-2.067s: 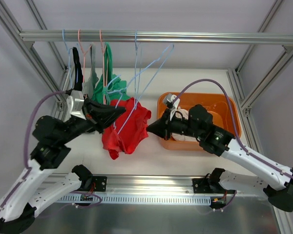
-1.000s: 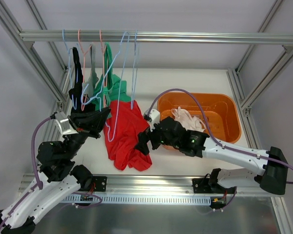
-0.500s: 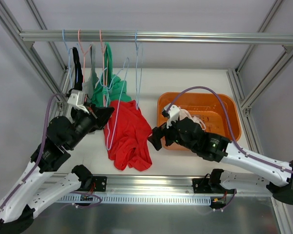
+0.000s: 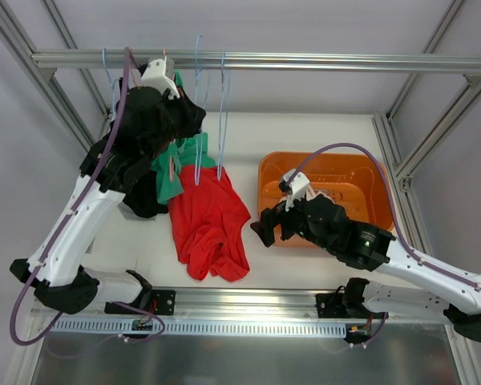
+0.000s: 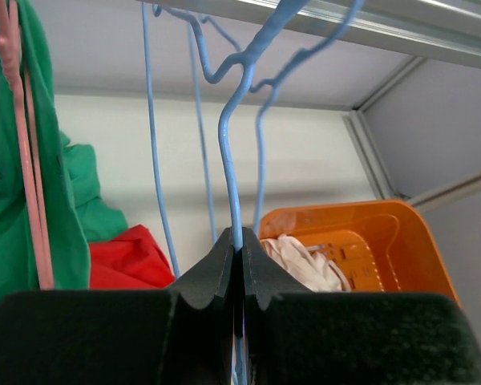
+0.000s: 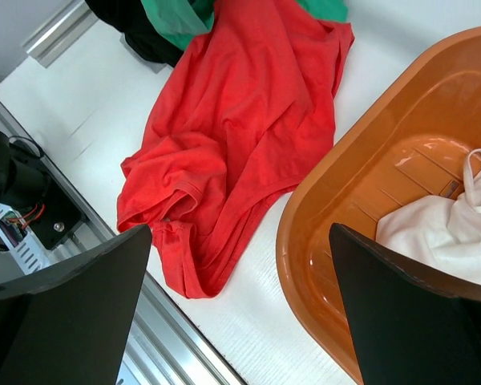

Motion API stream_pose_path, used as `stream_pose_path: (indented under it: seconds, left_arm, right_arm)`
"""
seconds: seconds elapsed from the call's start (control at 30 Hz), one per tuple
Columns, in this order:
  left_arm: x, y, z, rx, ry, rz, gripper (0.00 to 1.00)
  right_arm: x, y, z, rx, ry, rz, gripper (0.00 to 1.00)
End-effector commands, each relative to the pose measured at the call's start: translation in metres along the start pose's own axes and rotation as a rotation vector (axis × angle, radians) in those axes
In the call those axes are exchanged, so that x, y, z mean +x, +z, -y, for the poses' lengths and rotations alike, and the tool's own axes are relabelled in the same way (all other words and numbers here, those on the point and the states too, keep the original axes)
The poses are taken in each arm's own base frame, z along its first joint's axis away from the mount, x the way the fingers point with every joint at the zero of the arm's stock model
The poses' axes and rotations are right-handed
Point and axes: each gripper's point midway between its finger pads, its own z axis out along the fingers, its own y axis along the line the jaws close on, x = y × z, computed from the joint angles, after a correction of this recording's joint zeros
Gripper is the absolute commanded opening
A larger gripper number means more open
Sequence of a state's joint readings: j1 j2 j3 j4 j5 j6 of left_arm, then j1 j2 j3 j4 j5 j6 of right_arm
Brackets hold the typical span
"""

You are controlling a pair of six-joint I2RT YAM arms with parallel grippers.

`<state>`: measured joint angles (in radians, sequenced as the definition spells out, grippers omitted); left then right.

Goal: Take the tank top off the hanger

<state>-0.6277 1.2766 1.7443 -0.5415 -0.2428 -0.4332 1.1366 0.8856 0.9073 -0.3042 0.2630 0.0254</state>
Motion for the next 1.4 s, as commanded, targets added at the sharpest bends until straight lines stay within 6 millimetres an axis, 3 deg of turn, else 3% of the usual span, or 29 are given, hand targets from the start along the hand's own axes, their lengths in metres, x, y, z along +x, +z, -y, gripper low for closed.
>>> stream_pose_path:
  seconds: [0.0,0.13,0.3,0.47,0.57,0.67,0.7,0.8,0.87,0.93,1.0,1.03,1.1,1.13,1.17,1.2,1.23,1.3,1.37]
  left_arm:
    - [-0.003,0.007,-0.004,-0.016,-0.021,-0.039,0.0]
    - [0.005,0.033,-0.002,-0.001,-0.009,-0.09,0.0]
    - [0.013,0.046,0.004,0.022,-0.013,-0.122,0.0]
    - [0.032,0.042,-0.015,-0.045,-0.036,-0.146,0.0]
    - [0.032,0.031,-0.022,-0.071,-0.045,-0.131,0.0]
    - [0.02,0.018,-0.023,-0.07,-0.044,-0.092,0.1]
    - [0.017,0.015,-0.021,-0.061,-0.037,-0.083,0.24]
    - [0.003,-0.002,-0.016,-0.026,-0.016,-0.047,0.39]
    - [-0.007,-0.016,-0.022,-0.043,0.005,-0.007,0.57]
    - [-0.015,-0.034,-0.03,-0.061,0.029,0.036,0.97]
    - [-0.007,-0.043,-0.043,-0.095,0.052,0.036,0.99]
    - [-0.012,-0.061,-0.046,-0.087,0.047,0.069,0.99]
    - [0.006,-0.071,-0.058,-0.106,0.058,0.05,0.99]
    - [0.001,-0.094,-0.06,-0.087,0.048,0.091,0.99]
    - [0.017,-0.096,-0.069,-0.098,0.058,0.067,0.99]
    - [0.021,-0.105,-0.072,-0.091,0.06,0.075,0.99]
    - [0.018,-0.127,-0.072,-0.055,0.053,0.116,0.99]
    - [0.036,-0.135,-0.078,-0.033,0.077,0.099,0.99]
    - [0.048,-0.153,-0.079,0.019,0.096,0.108,0.99]
  right_arm:
    - [-0.023,-0.014,0.006,0.022,0.012,0.076,0.99]
    - [-0.024,-0.017,0.008,0.027,0.005,0.087,0.99]
    - [-0.018,-0.008,0.005,0.022,-0.003,0.055,0.99]
    - [-0.011,0.008,-0.003,-0.003,-0.016,0.024,0.99]
    - [-0.007,0.02,-0.01,-0.03,-0.051,-0.009,1.0]
    - [-0.006,0.029,-0.027,-0.105,-0.075,-0.034,0.99]
    - [-0.012,0.031,-0.033,-0.133,-0.096,-0.023,1.0]
    - [-0.004,0.043,-0.053,-0.235,-0.145,-0.078,0.99]
    - [-0.002,0.054,-0.065,-0.282,-0.164,-0.113,0.99]
    - [0.002,0.062,-0.068,-0.288,-0.172,-0.137,0.99]
    - [0.011,0.075,-0.07,-0.286,-0.179,-0.175,0.99]
    - [0.014,0.079,-0.073,-0.297,-0.186,-0.188,0.99]
    - [0.024,0.093,-0.077,-0.301,-0.213,-0.222,0.99]
    - [0.029,0.098,-0.078,-0.301,-0.227,-0.238,0.99]
    - [0.028,0.104,-0.079,-0.296,-0.248,-0.238,0.99]
    - [0.032,0.11,-0.08,-0.292,-0.256,-0.243,0.99]
    - [0.043,0.121,-0.08,-0.283,-0.262,-0.27,1.0]
    - [0.049,0.133,-0.084,-0.292,-0.252,-0.268,0.99]
    - [0.066,0.152,-0.081,-0.256,-0.237,-0.307,0.99]
